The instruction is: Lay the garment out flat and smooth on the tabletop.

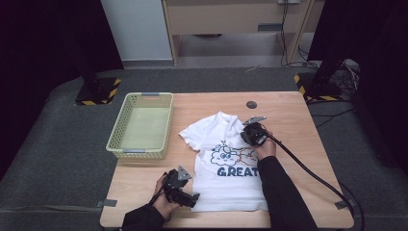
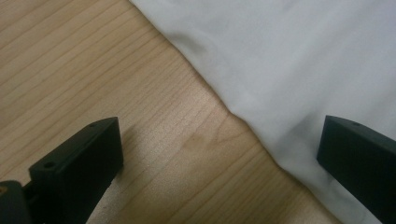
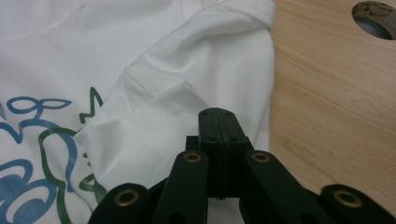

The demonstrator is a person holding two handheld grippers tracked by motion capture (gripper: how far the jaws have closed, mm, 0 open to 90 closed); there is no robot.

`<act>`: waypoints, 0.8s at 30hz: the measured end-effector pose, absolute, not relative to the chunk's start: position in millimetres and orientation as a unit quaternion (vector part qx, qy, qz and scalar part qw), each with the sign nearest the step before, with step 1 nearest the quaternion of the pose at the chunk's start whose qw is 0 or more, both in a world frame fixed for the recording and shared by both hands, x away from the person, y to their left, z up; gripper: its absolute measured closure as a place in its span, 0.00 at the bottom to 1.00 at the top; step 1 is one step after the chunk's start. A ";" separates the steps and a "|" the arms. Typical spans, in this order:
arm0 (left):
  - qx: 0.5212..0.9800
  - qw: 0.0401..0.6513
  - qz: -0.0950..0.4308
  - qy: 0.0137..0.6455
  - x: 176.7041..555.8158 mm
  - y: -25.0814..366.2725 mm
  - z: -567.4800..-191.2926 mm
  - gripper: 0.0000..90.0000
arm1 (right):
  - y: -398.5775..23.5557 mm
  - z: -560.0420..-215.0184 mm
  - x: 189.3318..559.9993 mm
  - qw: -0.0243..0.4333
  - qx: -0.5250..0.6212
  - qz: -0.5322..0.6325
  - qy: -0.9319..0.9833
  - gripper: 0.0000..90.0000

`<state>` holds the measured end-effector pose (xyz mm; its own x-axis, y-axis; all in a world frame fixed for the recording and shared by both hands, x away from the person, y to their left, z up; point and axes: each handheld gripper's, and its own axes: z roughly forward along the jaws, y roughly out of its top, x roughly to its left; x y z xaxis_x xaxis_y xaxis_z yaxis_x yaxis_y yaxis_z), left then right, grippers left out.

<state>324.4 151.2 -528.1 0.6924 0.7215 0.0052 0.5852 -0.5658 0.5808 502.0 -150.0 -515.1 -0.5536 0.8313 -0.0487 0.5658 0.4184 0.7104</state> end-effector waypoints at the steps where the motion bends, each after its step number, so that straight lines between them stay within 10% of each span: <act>1: 0.876 0.279 0.122 0.373 324.4 151.2 -528.1 0.00 | -150.3 -514.5 501.9 0.203 0.428 0.329 0.817 1.00; 24: 0.876 0.280 0.122 0.373 324.3 151.2 -528.1 0.00 | -204.7 -453.9 506.0 0.317 0.494 0.352 0.729 1.00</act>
<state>324.3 151.2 -528.1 0.6923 0.7215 0.0051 0.5852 -0.5657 0.5810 506.0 -204.7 -453.9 -0.3105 0.9437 -0.1138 0.4984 0.2636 0.8259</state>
